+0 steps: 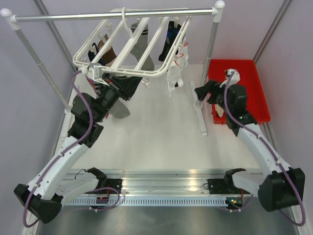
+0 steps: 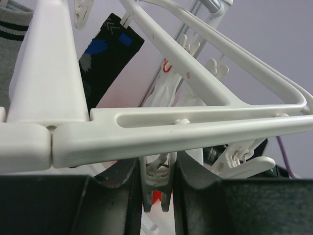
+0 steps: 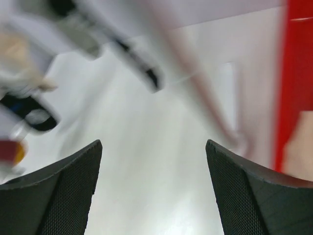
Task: Remove the socks clipped to the hanger
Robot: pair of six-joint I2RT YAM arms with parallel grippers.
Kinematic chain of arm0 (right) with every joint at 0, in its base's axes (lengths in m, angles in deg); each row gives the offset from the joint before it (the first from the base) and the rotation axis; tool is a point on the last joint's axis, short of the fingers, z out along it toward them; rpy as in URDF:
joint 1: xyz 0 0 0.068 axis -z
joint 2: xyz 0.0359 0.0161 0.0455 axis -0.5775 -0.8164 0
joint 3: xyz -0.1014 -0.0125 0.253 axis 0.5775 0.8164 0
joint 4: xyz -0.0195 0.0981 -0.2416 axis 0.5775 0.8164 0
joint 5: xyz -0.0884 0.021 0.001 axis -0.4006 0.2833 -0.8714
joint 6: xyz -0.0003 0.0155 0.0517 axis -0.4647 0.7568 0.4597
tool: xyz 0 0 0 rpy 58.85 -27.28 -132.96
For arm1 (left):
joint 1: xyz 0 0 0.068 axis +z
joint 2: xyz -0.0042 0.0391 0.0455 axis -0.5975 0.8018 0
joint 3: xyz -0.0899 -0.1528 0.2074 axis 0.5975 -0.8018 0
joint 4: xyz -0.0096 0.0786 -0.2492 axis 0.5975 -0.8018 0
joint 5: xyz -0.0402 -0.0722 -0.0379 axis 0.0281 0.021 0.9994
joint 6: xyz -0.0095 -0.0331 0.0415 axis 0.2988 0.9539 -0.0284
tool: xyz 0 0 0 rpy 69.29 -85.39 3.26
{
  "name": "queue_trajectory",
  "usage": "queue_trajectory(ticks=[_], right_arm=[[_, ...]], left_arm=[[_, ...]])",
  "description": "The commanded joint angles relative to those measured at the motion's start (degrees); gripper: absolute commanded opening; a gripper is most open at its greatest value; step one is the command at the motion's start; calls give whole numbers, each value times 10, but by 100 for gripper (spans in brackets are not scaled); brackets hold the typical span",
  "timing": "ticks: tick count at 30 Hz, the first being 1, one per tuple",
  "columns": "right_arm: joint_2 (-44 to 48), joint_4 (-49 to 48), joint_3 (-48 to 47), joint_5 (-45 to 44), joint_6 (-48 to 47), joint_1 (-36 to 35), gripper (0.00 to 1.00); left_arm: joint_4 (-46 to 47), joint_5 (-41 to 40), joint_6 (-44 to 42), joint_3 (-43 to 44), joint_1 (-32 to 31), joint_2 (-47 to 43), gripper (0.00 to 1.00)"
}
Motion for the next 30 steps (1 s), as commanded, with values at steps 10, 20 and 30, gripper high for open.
queue_trajectory(ticks=[10,20,30], right_arm=[[-60,-381,114,-102,-88,-429,92],[-291,-350,-113,-142,-123,-513,98],[-414,-301,-253,-93,-135,-514,98]], left_arm=[[-11,-24,11,30,-5,1,2],[-20,-17,15,42,-11,14,2],[-33,-11,6,52,-12,17,2]])
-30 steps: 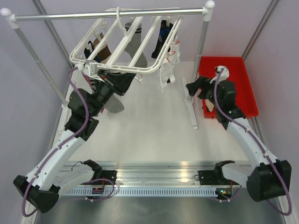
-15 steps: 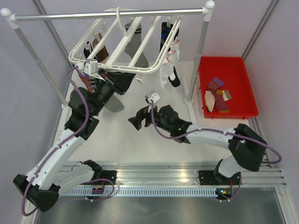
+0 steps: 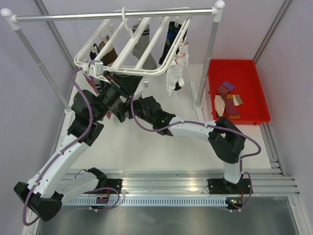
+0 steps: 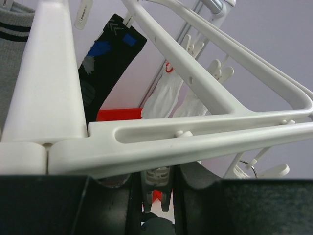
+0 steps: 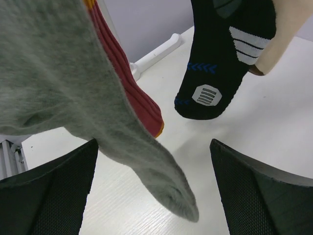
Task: Remove the socks clipped to the hanger
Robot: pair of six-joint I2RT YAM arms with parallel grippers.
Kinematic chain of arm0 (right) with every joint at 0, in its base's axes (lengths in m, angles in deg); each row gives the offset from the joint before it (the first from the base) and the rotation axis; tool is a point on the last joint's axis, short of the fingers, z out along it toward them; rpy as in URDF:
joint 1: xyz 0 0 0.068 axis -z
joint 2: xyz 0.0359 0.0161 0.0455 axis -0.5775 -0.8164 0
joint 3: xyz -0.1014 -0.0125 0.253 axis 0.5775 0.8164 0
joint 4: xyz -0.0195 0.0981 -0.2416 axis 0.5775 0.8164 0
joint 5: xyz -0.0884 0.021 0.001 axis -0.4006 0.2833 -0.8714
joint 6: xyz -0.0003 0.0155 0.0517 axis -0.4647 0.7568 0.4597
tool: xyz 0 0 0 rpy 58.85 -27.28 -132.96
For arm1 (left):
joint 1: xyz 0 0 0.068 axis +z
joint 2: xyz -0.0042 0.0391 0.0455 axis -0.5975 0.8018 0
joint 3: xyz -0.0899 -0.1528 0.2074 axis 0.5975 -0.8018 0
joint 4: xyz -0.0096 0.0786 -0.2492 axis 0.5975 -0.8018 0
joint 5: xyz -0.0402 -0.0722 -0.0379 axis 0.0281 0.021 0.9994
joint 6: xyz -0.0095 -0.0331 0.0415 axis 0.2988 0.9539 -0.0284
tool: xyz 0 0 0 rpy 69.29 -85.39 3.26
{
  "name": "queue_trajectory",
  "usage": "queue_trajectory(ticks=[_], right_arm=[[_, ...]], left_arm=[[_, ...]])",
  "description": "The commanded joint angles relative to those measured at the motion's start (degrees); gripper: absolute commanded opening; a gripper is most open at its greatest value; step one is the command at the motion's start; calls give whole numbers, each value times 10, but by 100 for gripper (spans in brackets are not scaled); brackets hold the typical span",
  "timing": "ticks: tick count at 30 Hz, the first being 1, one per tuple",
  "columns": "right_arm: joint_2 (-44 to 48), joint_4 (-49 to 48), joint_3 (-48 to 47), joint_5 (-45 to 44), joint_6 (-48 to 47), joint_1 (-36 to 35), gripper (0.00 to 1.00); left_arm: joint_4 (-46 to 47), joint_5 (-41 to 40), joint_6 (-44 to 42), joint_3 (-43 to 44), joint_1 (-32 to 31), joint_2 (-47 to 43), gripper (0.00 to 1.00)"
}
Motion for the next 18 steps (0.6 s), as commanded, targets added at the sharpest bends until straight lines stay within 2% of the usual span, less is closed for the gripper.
queue_trajectory(ticks=[1,6,9,12,13,15,16,18], right_arm=[[-23,4,-33,26,-8,-4,98],[-32,-37,-14,31,22,-4,94],[-37,-65,-2,49,43,-4,85],[-35,-101,14,50,71,-4,67],[-35,-114,21,51,78,-4,54],[-33,-117,25,53,92,-4,39],[-31,-122,29,53,96,-4,24],[-16,-127,49,51,109,-4,13]], left_arm=[[-5,4,6,24,-3,4,2],[-4,8,14,25,-4,12,2],[-3,9,15,26,-6,16,2],[-4,9,12,27,-6,18,2],[-4,8,12,27,-6,18,2],[-4,7,11,27,-6,18,2],[-4,8,11,28,-6,18,2],[-5,10,8,29,-6,21,2]])
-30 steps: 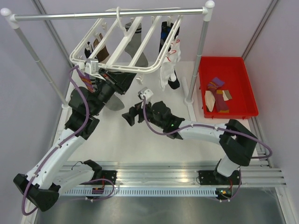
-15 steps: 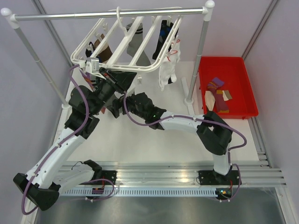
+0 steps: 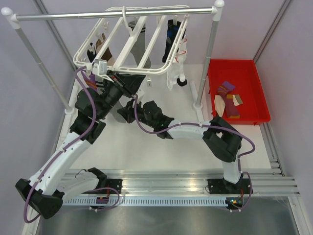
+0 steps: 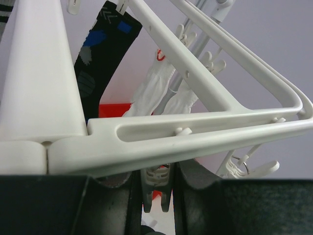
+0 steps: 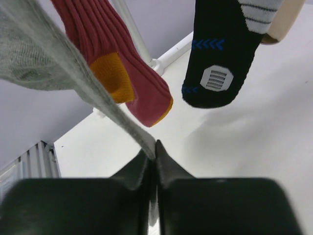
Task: Remove the socks clipped to the hanger
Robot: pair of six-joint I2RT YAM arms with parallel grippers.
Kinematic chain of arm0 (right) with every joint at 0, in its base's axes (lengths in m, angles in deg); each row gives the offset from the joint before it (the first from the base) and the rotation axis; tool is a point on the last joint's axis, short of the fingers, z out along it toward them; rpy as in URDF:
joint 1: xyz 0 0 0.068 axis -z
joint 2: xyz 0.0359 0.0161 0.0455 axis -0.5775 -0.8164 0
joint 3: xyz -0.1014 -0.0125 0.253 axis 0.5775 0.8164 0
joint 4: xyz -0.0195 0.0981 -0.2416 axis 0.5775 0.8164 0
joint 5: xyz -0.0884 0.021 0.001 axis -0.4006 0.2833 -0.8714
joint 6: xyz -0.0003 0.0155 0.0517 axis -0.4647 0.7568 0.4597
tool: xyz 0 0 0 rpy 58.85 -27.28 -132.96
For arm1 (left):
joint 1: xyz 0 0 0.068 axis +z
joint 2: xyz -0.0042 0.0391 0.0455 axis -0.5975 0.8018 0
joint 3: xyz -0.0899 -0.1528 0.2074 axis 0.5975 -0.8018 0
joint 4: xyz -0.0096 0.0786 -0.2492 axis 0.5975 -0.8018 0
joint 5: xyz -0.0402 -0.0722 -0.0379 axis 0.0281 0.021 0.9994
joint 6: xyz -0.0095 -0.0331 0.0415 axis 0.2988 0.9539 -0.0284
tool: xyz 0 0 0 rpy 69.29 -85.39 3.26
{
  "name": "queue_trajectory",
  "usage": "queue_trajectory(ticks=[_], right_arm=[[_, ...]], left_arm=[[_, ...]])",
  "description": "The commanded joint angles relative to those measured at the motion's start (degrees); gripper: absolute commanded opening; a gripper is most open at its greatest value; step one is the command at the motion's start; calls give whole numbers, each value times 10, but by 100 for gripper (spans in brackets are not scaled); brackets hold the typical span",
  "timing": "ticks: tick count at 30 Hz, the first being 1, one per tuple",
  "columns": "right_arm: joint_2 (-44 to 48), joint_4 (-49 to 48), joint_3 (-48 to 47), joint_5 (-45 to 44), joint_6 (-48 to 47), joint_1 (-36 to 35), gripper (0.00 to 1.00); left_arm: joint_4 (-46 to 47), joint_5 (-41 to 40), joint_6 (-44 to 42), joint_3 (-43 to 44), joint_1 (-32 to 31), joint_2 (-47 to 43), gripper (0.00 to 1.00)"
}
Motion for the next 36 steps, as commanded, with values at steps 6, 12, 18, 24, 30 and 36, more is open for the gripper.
queue_trajectory(ticks=[6,12,18,24,30,36], right_arm=[[89,-49,87,-43,27,-14,1],[167,-22,127,-84,8,-27,1],[221,32,134,-107,-15,-30,1],[264,63,137,-120,-35,-37,1],[301,105,125,-133,-51,-44,1],[342,146,124,-153,-56,-48,1]], left_arm=[[-24,48,-6,31,-4,16,8],[-50,87,-27,20,-4,15,56],[-54,151,-57,7,-4,-11,74],[-59,197,-75,-5,-4,-54,82],[-58,250,-86,-10,-4,-99,82],[-93,197,-86,-24,-4,-157,82]])
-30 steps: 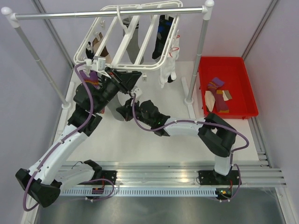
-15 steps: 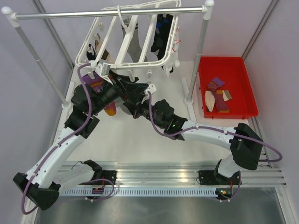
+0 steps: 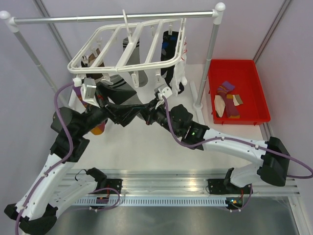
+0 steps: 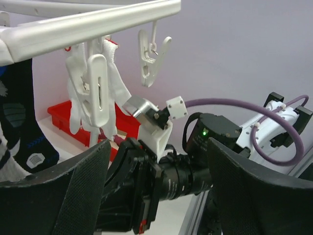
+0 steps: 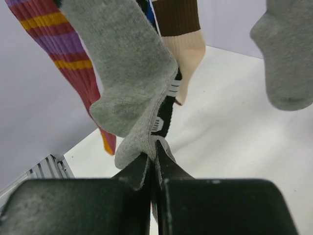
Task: Remove the socks clipped to the hanger
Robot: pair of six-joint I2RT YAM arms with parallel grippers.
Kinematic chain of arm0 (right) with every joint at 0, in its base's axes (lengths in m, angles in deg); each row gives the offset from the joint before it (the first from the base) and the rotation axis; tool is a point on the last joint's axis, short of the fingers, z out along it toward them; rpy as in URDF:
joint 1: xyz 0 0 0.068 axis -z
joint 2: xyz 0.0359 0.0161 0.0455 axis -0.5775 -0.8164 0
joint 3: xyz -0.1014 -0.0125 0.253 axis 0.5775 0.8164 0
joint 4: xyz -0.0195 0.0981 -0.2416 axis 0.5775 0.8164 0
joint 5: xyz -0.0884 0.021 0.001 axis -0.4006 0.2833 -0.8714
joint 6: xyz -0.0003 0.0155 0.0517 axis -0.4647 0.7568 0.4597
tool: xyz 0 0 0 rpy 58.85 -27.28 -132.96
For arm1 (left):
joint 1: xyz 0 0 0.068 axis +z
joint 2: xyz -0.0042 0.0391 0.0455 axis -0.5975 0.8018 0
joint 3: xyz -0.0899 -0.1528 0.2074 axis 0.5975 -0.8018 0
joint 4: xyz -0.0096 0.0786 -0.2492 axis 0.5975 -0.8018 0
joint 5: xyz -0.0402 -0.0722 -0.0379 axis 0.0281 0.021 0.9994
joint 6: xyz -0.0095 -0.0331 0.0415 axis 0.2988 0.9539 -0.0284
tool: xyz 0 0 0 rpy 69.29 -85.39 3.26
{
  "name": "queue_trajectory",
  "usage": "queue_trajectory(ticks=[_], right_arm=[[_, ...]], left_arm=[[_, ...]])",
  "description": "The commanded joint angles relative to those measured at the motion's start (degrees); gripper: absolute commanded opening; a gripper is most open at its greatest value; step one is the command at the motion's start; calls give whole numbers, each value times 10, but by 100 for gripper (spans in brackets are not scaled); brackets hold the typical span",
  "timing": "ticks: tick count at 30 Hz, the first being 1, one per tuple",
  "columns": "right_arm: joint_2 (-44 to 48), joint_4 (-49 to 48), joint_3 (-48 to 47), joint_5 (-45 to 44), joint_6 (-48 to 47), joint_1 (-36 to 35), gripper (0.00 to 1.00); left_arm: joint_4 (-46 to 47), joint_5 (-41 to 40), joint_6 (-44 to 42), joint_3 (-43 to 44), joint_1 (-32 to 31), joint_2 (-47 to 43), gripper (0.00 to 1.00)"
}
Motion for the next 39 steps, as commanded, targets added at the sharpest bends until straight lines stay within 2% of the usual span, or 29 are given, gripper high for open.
queue_trajectory(ticks=[1,8,12,15,20,23,29,34,39], right_arm=[[36,26,-8,-25,-13,-4,1],[75,59,2,-59,-24,-4,1],[89,74,5,-70,-26,-5,1],[103,83,10,-75,-26,-4,1],[129,107,13,-78,-25,-4,1],[137,129,10,-74,-23,-4,1],[164,173,4,-50,-22,-3,1],[174,216,-14,0,-25,7,1],[188,234,-13,63,-9,42,1]], left_arm=[[-21,-33,-17,-18,-1,-32,81],[-39,-115,-24,-34,0,-79,79],[-66,-157,-25,-32,-1,-84,74],[-84,-219,-31,-35,-1,-86,69],[-82,-267,-37,-36,-1,-85,64],[-79,-262,-45,-30,0,-81,64],[-53,-201,-55,-27,0,-64,68],[-47,-139,-63,-16,4,-42,72],[-45,-124,-65,-15,17,-43,74]])
